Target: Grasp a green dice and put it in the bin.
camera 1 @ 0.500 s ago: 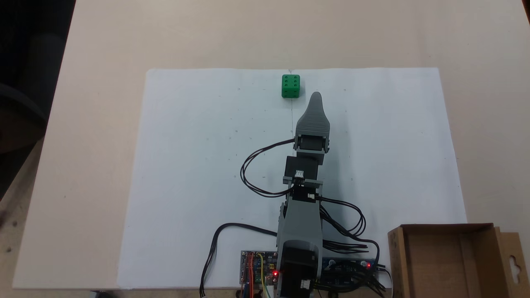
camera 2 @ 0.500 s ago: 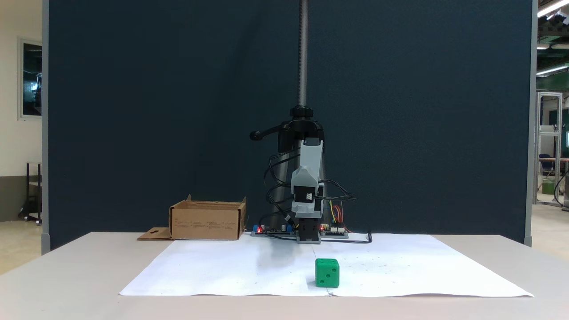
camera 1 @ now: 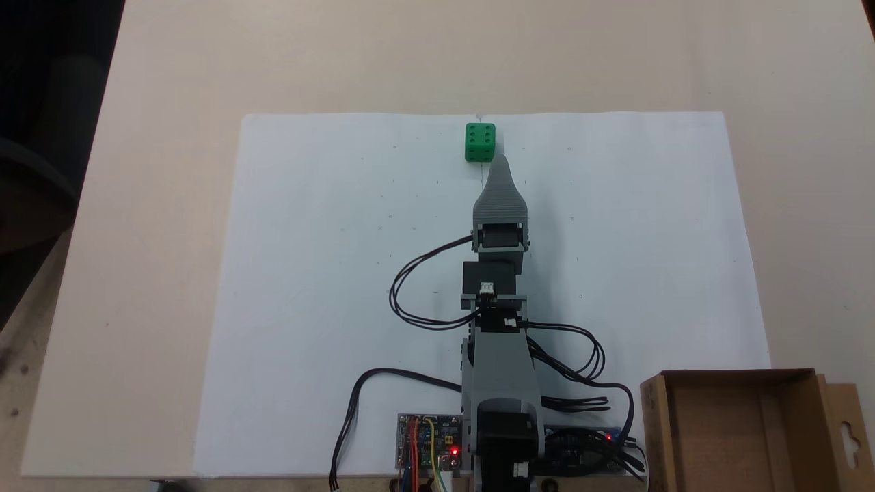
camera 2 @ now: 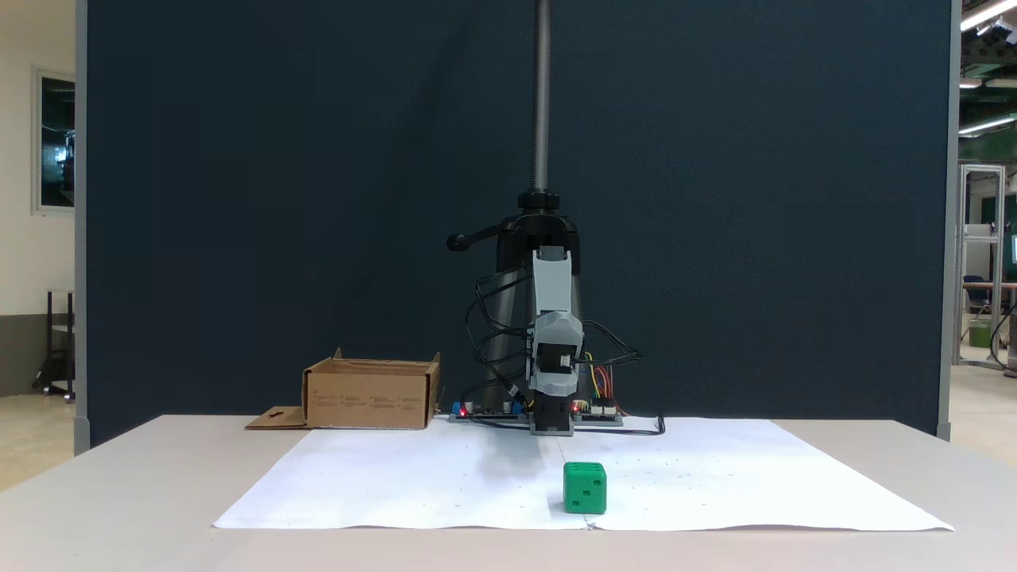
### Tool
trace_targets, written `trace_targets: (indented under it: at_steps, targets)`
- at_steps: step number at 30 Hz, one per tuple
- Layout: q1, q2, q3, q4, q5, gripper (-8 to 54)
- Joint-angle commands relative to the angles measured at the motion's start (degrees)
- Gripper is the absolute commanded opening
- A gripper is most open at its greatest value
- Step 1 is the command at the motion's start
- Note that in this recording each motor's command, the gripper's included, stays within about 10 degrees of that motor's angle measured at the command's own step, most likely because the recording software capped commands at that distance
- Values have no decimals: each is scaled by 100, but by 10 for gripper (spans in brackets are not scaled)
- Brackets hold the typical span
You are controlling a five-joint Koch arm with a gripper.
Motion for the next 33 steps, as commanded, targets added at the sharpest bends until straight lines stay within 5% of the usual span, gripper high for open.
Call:
trace_targets:
  at_steps: [1,33]
  targets:
    - [44,624,396,-105,-325,432]
    - [-79,642,299,-123,-352,420]
